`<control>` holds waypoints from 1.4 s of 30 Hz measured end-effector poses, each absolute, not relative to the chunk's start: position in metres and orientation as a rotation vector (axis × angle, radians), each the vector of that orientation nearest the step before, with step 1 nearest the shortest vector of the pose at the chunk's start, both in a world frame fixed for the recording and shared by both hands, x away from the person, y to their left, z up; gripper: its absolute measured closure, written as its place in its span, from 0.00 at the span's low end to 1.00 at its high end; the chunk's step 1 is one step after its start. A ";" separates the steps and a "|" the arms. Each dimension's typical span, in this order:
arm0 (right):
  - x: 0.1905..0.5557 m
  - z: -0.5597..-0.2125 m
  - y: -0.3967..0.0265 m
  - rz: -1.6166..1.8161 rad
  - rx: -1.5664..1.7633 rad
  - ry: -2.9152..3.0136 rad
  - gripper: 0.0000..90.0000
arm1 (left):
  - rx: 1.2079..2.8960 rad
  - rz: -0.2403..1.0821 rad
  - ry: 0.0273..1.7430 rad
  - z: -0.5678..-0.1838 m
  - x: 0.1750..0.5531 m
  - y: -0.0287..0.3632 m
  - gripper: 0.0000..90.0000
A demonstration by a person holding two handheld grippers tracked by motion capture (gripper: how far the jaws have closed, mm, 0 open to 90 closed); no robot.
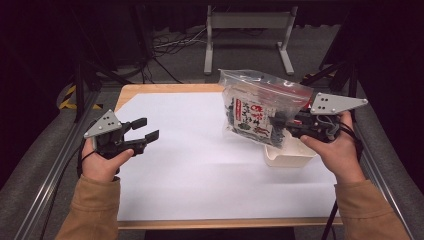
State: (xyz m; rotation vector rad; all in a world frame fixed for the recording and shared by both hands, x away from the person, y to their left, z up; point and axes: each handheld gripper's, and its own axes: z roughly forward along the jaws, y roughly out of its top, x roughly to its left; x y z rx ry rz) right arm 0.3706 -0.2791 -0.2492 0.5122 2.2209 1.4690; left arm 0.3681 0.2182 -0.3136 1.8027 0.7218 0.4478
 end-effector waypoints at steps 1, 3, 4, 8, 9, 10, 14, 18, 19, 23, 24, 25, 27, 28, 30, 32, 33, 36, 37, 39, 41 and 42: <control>0.371 -0.249 -0.281 1.462 0.515 2.219 0.85 | 1.808 0.452 0.723 -0.314 0.369 0.218 0.38; 0.371 -0.249 -0.282 1.456 0.519 2.215 0.85 | 1.809 0.452 0.726 -0.315 0.369 0.219 0.37; 0.372 -0.247 -0.286 1.441 0.517 2.209 0.85 | 1.813 0.451 0.728 -0.316 0.370 0.219 0.36; 0.374 -0.246 -0.290 1.419 0.517 2.203 0.85 | 1.816 0.446 0.731 -0.317 0.371 0.219 0.36; 0.374 -0.245 -0.291 1.412 0.518 2.202 0.85 | 1.817 0.448 0.732 -0.318 0.371 0.219 0.35; 0.374 -0.245 -0.293 1.408 0.520 2.199 0.85 | 1.818 0.443 0.733 -0.318 0.371 0.219 0.35; 0.376 -0.243 -0.300 1.393 0.520 2.179 0.85 | 1.818 0.437 0.739 -0.319 0.372 0.221 0.35; 0.377 -0.241 -0.308 1.381 0.529 2.160 0.85 | 1.819 0.431 0.743 -0.320 0.373 0.221 0.35; 0.377 -0.241 -0.308 1.381 0.529 2.160 0.85 | 1.818 0.430 0.745 -0.320 0.373 0.222 0.35; 0.379 -0.242 -0.316 1.369 0.541 2.133 0.85 | 1.815 0.431 0.749 -0.321 0.374 0.223 0.35; 0.379 -0.242 -0.318 1.365 0.544 2.127 0.85 | 1.814 0.430 0.752 -0.321 0.374 0.223 0.35; 0.380 -0.243 -0.321 1.364 0.551 2.122 0.85 | 1.816 0.432 0.750 -0.321 0.375 0.223 0.35; 0.380 -0.243 -0.323 1.362 0.558 2.118 0.85 | 1.818 0.433 0.749 -0.321 0.375 0.223 0.35; 0.380 -0.244 -0.327 1.356 0.566 2.107 0.85 | 1.818 0.432 0.750 -0.321 0.375 0.223 0.35; 0.380 -0.244 -0.330 1.350 0.582 2.097 0.85 | 1.818 0.430 0.752 -0.321 0.375 0.224 0.35; 0.380 -0.244 -0.331 1.348 0.591 2.092 0.85 | 1.816 0.427 0.756 -0.322 0.375 0.223 0.35; 0.380 -0.244 -0.333 1.345 0.599 2.085 0.85 | 1.817 0.427 0.756 -0.322 0.375 0.223 0.35; 0.380 -0.244 -0.338 1.345 0.630 2.069 0.85 | 1.819 0.429 0.753 -0.322 0.375 0.224 0.35; 0.380 -0.244 -0.339 1.347 0.643 2.067 0.85 | 1.819 0.429 0.754 -0.322 0.375 0.224 0.35; 0.380 -0.245 -0.342 1.342 0.656 2.058 0.85 | 1.819 0.424 0.758 -0.322 0.375 0.224 0.35; 0.379 -0.246 -0.345 1.338 0.678 2.051 0.85 | 1.817 0.422 0.760 -0.323 0.376 0.225 0.35; 0.379 -0.247 -0.347 1.338 0.697 2.047 0.85 | 1.819 0.425 0.758 -0.323 0.376 0.225 0.35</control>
